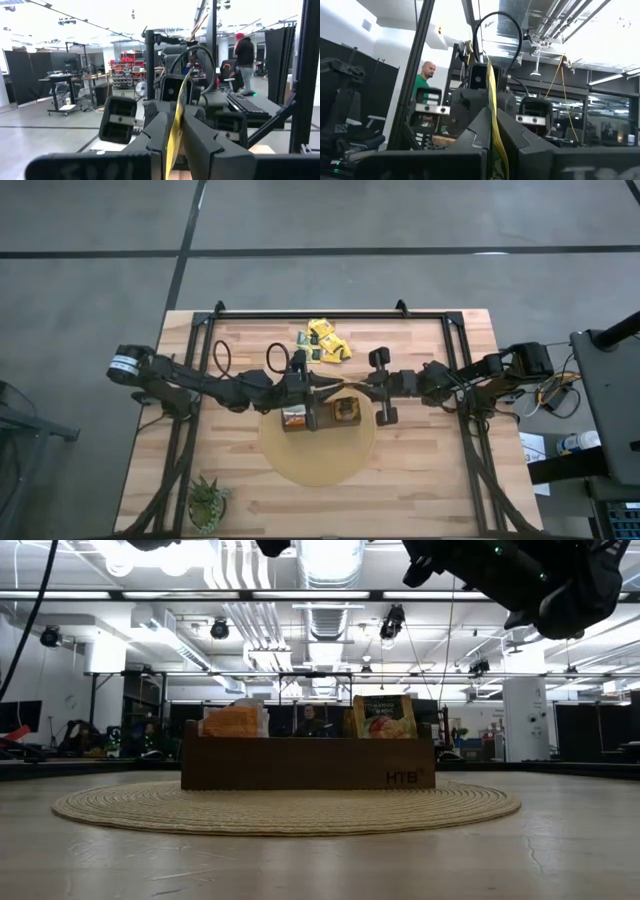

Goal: Pick & Place Tea
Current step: Put the white and orange tea bag into the wooden organizer

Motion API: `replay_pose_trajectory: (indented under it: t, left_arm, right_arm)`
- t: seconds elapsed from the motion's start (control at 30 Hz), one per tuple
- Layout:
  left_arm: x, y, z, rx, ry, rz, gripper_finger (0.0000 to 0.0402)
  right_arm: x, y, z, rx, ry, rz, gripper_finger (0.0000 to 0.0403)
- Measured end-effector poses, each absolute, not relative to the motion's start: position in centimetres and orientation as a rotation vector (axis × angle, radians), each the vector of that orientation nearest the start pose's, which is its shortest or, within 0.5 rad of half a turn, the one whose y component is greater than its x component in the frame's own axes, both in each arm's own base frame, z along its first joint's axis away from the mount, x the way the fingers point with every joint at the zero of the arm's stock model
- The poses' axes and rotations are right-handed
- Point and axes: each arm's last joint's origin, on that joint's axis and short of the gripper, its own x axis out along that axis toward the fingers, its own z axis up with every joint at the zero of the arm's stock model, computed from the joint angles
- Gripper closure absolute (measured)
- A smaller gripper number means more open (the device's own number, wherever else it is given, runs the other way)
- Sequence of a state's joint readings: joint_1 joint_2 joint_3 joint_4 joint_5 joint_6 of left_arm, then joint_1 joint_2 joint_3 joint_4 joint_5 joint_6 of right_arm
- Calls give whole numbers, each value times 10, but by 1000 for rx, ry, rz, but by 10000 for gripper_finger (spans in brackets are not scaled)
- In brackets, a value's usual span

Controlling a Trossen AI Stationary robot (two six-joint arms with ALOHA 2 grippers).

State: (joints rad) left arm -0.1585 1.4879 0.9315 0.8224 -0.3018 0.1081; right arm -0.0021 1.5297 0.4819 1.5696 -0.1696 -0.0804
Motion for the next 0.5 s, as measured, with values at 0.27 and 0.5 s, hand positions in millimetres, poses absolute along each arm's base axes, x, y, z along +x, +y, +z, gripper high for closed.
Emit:
replay_pose_trajectory:
  t: [0.27,0.5]
  left_arm:
    - [329,-40,318,41,-266,98,371]
    - [330,-40,316,51,-232,92,400]
  right_arm:
    - [276,6,230,-98,-511,157,394]
    - [281,7,230,-85,-505,185,394]
